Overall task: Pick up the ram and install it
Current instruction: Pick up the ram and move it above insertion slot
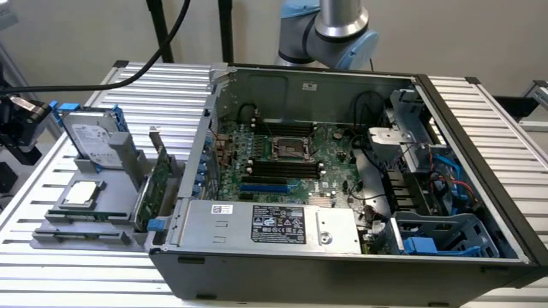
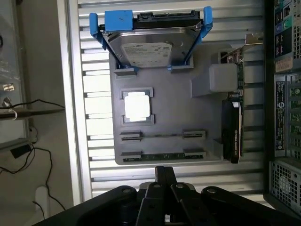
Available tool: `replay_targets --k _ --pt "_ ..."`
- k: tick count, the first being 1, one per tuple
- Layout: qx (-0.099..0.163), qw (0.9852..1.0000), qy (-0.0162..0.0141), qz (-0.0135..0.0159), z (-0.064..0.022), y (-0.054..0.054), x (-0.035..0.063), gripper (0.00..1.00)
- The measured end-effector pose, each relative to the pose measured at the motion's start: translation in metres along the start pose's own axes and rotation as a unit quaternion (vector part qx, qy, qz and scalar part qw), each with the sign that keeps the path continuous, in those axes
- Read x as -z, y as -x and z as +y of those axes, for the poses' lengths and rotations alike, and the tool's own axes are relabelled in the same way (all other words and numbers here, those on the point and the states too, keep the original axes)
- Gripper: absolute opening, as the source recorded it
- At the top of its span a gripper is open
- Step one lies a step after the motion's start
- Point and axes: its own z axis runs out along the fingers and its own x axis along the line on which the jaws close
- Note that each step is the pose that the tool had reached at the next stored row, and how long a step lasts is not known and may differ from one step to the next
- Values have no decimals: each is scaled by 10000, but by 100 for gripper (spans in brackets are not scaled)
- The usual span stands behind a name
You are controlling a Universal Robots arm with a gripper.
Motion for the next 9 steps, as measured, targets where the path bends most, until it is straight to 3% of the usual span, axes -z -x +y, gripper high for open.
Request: replay_targets --k 3,9 --pt "15 10000 -1 -1 0 1 -6 0" --pt "538 9986 -4 3 0 1 -32 0"
